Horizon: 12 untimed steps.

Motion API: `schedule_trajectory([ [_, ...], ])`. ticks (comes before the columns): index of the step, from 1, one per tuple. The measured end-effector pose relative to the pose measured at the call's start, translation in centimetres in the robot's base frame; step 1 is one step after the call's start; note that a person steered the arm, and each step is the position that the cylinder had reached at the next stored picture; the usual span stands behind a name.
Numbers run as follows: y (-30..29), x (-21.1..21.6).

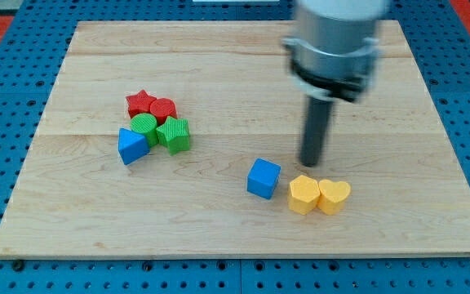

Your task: Move the yellow hexagon to the bottom left side of the red star

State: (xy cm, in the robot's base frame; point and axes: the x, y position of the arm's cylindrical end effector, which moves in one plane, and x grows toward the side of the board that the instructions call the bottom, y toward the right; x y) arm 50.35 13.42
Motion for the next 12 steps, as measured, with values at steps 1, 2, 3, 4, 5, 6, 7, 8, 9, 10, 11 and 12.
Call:
schedule_trajectory([
  [1,8.5,3.8],
  [2,2.6,6.1],
  [3,-3.7,4.5],
  [4,-9.9,4.0],
  [5,-15.0,3.2],
  [6,-10.9,4.7],
  [7,-16.8,6.4],
  [8,-30.0,3.0],
  [9,-31.3,3.2],
  [10,-36.4,4.4],
  [11,-42.8,1.3],
  [12,-37.6,0.0],
])
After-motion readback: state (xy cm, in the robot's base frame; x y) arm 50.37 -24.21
